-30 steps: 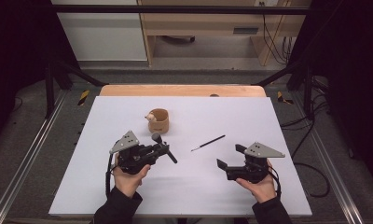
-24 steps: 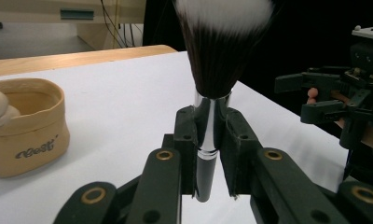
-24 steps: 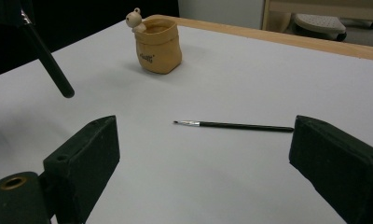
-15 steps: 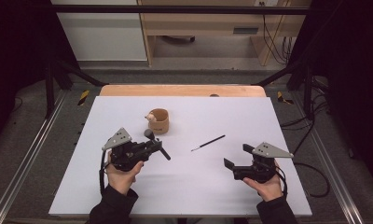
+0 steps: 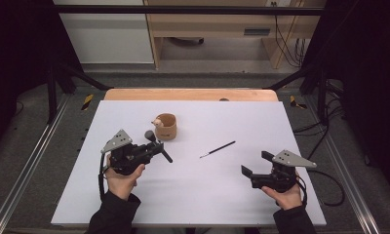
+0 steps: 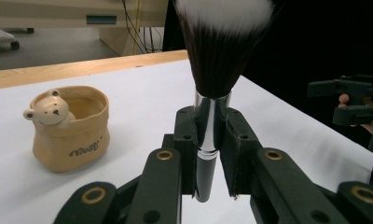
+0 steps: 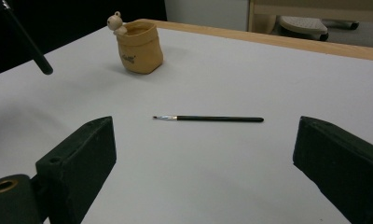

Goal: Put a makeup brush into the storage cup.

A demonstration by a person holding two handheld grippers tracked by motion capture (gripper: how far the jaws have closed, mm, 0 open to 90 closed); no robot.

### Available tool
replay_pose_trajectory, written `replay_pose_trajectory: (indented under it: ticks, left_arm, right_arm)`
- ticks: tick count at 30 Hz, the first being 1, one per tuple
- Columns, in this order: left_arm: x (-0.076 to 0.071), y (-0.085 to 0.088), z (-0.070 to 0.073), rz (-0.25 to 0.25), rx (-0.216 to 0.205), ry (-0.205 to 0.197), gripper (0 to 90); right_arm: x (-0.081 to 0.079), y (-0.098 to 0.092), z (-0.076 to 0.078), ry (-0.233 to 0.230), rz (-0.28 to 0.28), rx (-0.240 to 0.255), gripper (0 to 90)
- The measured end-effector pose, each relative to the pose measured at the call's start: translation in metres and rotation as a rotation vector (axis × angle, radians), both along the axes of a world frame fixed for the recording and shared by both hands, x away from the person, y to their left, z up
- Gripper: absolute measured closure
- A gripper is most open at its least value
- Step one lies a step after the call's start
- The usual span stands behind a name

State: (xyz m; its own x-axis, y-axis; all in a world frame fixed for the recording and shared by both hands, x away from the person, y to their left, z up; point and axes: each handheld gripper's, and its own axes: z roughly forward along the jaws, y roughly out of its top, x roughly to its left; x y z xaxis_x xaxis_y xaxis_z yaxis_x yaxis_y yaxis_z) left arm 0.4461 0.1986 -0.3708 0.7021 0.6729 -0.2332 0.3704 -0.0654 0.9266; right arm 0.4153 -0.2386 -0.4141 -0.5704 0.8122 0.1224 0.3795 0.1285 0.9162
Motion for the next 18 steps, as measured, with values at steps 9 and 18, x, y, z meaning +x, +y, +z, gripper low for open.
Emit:
replay_pose_trajectory:
  ticks: [9, 18]
  left_arm:
    - [0.005, 0.009, 0.011, 0.025, -0.007, -0.021, 76.8]
    - [0.015, 0.002, 0.023, 0.032, 0.022, -0.035, 76.8]
  right_arm:
    - [-0.001, -0.008, 0.001, -0.007, -0.022, 0.002, 6.1]
    - [-0.001, -0.01, 0.0, -0.012, -0.028, 0.0, 5.8]
